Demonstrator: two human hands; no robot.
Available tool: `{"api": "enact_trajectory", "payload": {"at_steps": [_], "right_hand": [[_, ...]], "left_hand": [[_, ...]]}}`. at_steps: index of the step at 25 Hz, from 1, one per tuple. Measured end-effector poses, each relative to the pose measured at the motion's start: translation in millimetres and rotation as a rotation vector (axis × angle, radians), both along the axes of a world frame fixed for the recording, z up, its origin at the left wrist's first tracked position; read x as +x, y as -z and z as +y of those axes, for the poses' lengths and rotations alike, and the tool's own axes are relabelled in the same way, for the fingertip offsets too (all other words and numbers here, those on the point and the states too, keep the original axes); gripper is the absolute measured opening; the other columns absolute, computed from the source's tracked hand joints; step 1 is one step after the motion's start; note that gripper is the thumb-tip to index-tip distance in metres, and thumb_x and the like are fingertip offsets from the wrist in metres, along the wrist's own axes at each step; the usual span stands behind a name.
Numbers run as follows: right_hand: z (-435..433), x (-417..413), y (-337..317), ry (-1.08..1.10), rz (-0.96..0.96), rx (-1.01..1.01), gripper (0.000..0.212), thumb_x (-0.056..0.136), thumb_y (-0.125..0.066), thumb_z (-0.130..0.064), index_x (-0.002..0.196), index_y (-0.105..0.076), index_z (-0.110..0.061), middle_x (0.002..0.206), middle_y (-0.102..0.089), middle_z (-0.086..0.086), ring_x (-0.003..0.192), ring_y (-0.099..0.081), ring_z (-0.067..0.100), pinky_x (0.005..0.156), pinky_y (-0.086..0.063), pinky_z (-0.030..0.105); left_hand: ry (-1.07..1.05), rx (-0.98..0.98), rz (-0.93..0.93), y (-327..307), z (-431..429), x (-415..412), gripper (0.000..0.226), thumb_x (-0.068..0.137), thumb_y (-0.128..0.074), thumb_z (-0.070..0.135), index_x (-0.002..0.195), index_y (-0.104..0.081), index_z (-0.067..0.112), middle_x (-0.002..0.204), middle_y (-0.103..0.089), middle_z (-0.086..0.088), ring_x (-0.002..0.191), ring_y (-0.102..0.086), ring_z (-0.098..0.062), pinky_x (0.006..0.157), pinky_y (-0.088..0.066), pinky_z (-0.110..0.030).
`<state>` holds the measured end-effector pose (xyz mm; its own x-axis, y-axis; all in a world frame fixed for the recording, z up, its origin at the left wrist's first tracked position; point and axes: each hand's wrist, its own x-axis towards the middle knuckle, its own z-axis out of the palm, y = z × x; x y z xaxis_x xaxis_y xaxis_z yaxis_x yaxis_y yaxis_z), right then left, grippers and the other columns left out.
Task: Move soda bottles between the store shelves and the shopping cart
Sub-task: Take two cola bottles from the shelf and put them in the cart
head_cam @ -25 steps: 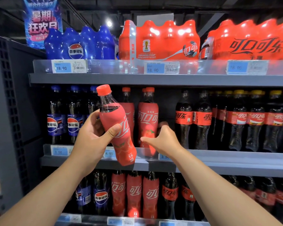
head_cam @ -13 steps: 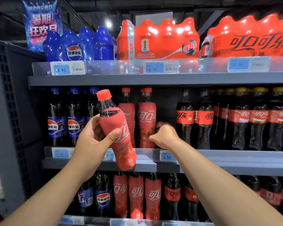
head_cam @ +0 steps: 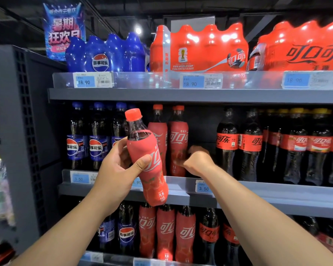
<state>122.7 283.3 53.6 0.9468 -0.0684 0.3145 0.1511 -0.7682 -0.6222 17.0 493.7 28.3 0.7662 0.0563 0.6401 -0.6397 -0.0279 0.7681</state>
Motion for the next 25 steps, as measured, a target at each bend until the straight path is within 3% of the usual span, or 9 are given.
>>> {"api": "enact_trajectory", "payload": {"at_steps": [3,5,7,12,15,18,20,22,25], "right_hand": [[-6.4,-43.2,8.9,-0.173,-0.31,0.232,0.029,0.086,-0.073,-0.03,0.113,-0.065,-0.023,0.092,-0.071,-0.011,0.085,-0.067,0.001,0.072,-0.052,0.018],[-7.3,-79.0,18.3,-0.469,-0.314,0.312,0.04,0.077,-0.078,-0.042,0.114,-0.063,-0.039,0.102,-0.073,-0.016,0.099,-0.067,-0.002,0.078,-0.052,0.014],[-5.1,-102.9,27.5,-0.599,-0.259,0.262,0.058,0.072,-0.083,-0.049,0.122,-0.056,-0.047,0.112,-0.071,-0.021,0.109,-0.065,-0.002,0.086,-0.054,0.017],[-18.6,-102.4,27.9,-0.474,-0.461,0.306,0.059,0.076,-0.084,-0.02,0.123,-0.057,-0.042,0.104,-0.073,-0.013,0.102,-0.068,0.009,0.092,-0.055,0.037],[-27.4,-99.6,30.1,-0.463,-0.516,0.375,0.06,0.081,-0.08,-0.012,0.127,-0.054,-0.04,0.109,-0.072,-0.013,0.107,-0.068,0.013,0.09,-0.056,0.044],[-34.5,-97.7,34.1,-0.421,-0.578,0.476,0.061,0.084,-0.081,-0.008,0.128,-0.051,-0.039,0.115,-0.07,-0.014,0.112,-0.067,0.009,0.087,-0.058,0.029],[-41.6,-93.3,33.8,-0.372,-0.588,0.53,0.062,0.084,-0.081,-0.004,0.125,-0.05,-0.039,0.113,-0.069,-0.017,0.11,-0.067,0.005,0.089,-0.055,0.02],[-43.1,-88.5,30.6,-0.342,-0.553,0.529,0.061,0.086,-0.078,-0.005,0.121,-0.049,-0.045,0.112,-0.069,-0.022,0.107,-0.067,0.001,0.086,-0.053,0.016],[-35.2,-81.1,25.4,-0.316,-0.535,0.489,0.061,0.088,-0.076,-0.007,0.12,-0.046,-0.048,0.111,-0.066,-0.03,0.104,-0.066,-0.003,0.082,-0.049,0.008]], "left_hand": [[0.024,0.014,0.001,-2.9,-0.7,-0.2,0.057,0.071,-0.076,0.04,0.124,-0.06,0.025,0.114,-0.075,0.005,0.108,-0.07,-0.014,0.092,-0.056,-0.04],[0.067,0.012,-0.012,-6.5,-4.5,1.6,0.053,0.073,-0.076,0.035,0.122,-0.061,0.024,0.115,-0.075,0.003,0.11,-0.07,-0.017,0.09,-0.059,-0.035],[0.123,0.032,-0.021,-11.1,-14.9,2.5,0.053,0.075,-0.075,0.031,0.125,-0.06,0.023,0.116,-0.075,0.002,0.111,-0.07,-0.017,0.089,-0.058,-0.028],[0.194,0.092,-0.06,-22.3,-52.1,7.3,0.06,0.08,-0.078,0.023,0.135,-0.055,0.018,0.121,-0.073,-0.001,0.114,-0.068,-0.018,0.097,-0.055,-0.035],[0.256,0.137,-0.074,-28.6,-55.2,16.9,0.075,0.079,-0.084,0.031,0.144,-0.048,0.024,0.135,-0.065,0.002,0.127,-0.06,-0.014,0.105,-0.049,-0.032],[0.027,0.171,-0.109,-26.4,-40.8,28.8,0.071,0.071,-0.079,0.05,0.136,-0.052,0.038,0.137,-0.06,0.014,0.131,-0.052,0.0,0.11,-0.043,-0.033],[-0.216,0.178,-0.097,-22.8,-29.5,40.8,0.06,0.076,-0.08,0.045,0.129,-0.053,0.038,0.132,-0.059,0.021,0.126,-0.052,0.006,0.111,-0.042,-0.034],[-0.346,0.255,-0.038,-19.5,-24.4,53.8,0.062,0.081,-0.081,0.035,0.133,-0.048,0.034,0.134,-0.054,0.018,0.125,-0.051,0.001,0.11,-0.04,-0.031],[-0.457,0.454,0.074,-13.1,-30.2,72.6,0.077,0.078,-0.083,0.037,0.139,-0.039,0.019,0.136,-0.051,-0.002,0.124,-0.05,-0.019,0.098,-0.039,-0.03]]}}
